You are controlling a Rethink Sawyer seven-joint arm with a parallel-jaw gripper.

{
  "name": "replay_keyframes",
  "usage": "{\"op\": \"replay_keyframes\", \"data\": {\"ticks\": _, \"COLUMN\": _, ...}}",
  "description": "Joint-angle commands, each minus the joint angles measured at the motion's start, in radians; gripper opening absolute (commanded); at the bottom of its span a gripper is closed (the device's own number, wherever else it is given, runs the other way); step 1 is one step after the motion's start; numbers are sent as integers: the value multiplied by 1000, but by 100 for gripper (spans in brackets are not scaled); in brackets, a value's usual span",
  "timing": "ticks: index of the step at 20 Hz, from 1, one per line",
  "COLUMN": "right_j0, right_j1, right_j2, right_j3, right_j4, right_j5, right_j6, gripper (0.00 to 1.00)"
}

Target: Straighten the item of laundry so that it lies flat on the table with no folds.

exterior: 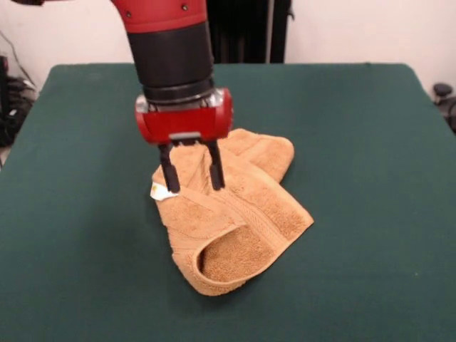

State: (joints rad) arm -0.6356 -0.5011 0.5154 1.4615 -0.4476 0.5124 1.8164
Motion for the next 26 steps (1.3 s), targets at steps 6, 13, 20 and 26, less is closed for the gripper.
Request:
{"op": "replay_keyframes", "data": {"ticks": 6, "right_j0": 116, "right_j1": 201, "right_j2": -98, "right_j3": -186, "right_j4": 42, "right_j5": 30, "right_j6": 129, "gripper": 100}}
{"op": "replay_keyframes", "data": {"ticks": 13, "right_j0": 151, "right_j1": 252, "right_j2": -111, "right_j3": -240, "right_j4": 59, "right_j5": 28, "right_j6": 118, "gripper": 100}}
{"op": "replay_keyframes", "data": {"ticks": 20, "right_j0": 148, "right_j1": 268, "right_j2": -89, "right_j3": -222, "right_j4": 77, "right_j5": -40, "right_j6": 113, "gripper": 100}}
{"op": "replay_keyframes", "data": {"ticks": 26, "right_j0": 141, "right_j1": 296, "right_j2": -87, "right_j3": -231, "right_j4": 78, "right_j5": -72, "right_j6": 101, "gripper": 100}}
